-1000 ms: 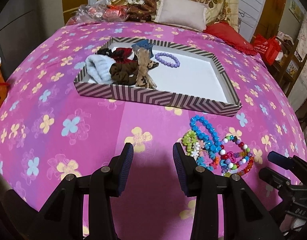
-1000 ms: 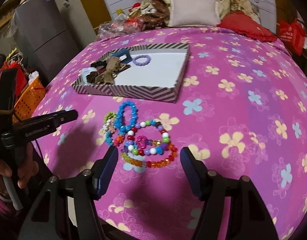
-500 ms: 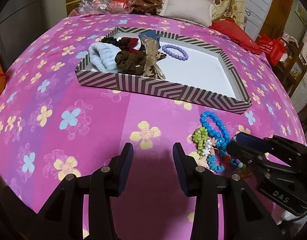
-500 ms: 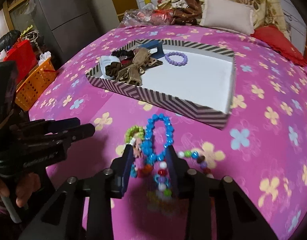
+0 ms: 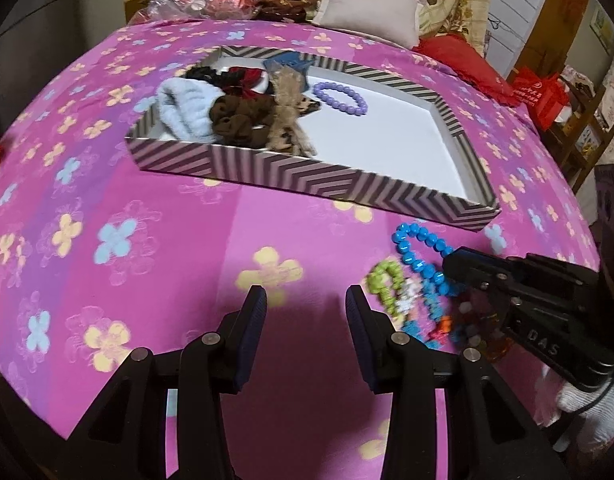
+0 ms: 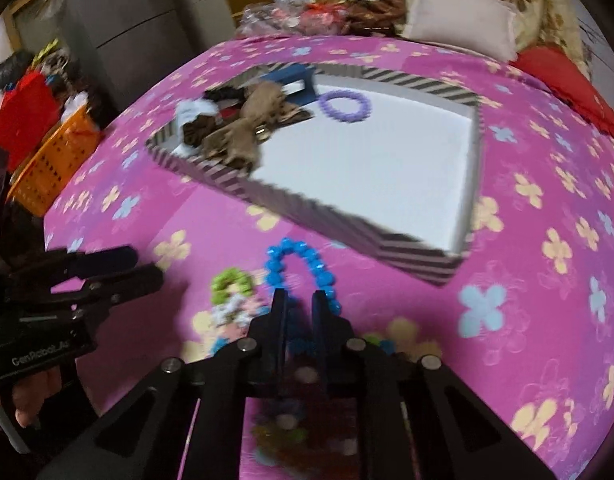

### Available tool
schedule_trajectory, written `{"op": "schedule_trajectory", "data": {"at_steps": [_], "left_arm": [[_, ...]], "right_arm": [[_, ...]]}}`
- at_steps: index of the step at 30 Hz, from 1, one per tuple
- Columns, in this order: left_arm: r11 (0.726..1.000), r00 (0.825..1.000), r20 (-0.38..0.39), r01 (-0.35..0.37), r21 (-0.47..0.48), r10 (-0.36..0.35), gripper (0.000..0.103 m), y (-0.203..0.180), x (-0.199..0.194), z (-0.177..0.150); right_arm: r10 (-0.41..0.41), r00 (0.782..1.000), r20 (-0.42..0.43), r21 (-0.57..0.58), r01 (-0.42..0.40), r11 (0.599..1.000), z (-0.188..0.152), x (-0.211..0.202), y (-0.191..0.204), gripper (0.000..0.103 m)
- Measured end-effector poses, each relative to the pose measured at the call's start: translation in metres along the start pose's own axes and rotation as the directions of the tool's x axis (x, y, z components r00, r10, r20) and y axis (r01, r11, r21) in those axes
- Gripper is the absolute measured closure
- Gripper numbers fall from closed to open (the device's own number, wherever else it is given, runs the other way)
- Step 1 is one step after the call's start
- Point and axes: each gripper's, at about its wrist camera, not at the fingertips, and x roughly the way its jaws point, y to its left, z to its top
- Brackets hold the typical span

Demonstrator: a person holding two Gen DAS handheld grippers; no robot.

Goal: Organize jewelry
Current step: 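Grasp the blue bead bracelet with the right tool while the left grasps the green flower bracelet, then lower the blue and green bracelets into the tray and open both tools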

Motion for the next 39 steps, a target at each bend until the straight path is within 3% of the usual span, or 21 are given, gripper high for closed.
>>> {"op": "schedule_trajectory", "data": {"at_steps": [6, 9, 18, 19, 20, 21, 23, 30, 39], "left_arm": [[0.998, 0.998, -0.034, 0.057, 0.020, -0.057, 0.061, -0.017, 0.011, 0.003], [0.996, 0.996, -0.046, 0.079, 0.042, -0.077, 0.059, -0.026, 0.016, 0.004], [0.994, 0.998, -0.042, 0.052, 0.095, -0.048, 0.057, -0.044, 0.029, 0.005], [0.993, 0.998, -0.036, 0.050, 0.104, -0.047, 0.059, -0.045, 0.029, 0.005], [0.992, 0.998, -0.028, 0.059, 0.113, -0.056, 0.074, -0.045, 0.029, 0.005], [0.990, 0.997, -0.025, 0.076, 0.119, -0.073, 0.082, -0.045, 0.030, 0.005], [0.988, 0.995, -0.033, 0.102, 0.115, -0.099, 0.087, -0.043, 0.030, 0.007], [0.986, 0.990, 0.001, 0.141, 0.090, -0.141, 0.088, -0.026, 0.008, 0.015], [0.985, 0.985, 0.099, 0.132, 0.110, -0.143, 0.088, -0.020, -0.038, 0.037]], "right_arm": [[0.021, 0.999, 0.025, 0.002, -0.021, 1.000, -0.002, -0.007, -0.006, 0.090], [-0.013, 1.000, 0.022, -0.015, 0.013, 1.000, 0.000, -0.007, -0.008, 0.079], [-0.054, 0.998, 0.027, -0.036, 0.055, 0.998, 0.006, 0.009, -0.011, 0.079], [-0.069, 0.997, 0.030, -0.050, 0.071, 0.996, 0.006, 0.010, -0.009, 0.081], [-0.095, 0.995, 0.029, -0.074, 0.097, 0.993, 0.006, 0.011, -0.006, 0.087], [-0.103, 0.994, 0.028, -0.083, 0.105, 0.991, 0.006, 0.011, -0.005, 0.093], [-0.093, 0.995, 0.027, -0.080, 0.095, 0.992, 0.006, 0.009, -0.006, 0.093], [-0.102, 0.991, 0.083, -0.115, 0.111, 0.987, 0.011, -0.022, 0.002, 0.094], [-0.097, 0.981, 0.167, -0.185, 0.128, 0.974, 0.034, -0.070, 0.024, 0.094]]}}
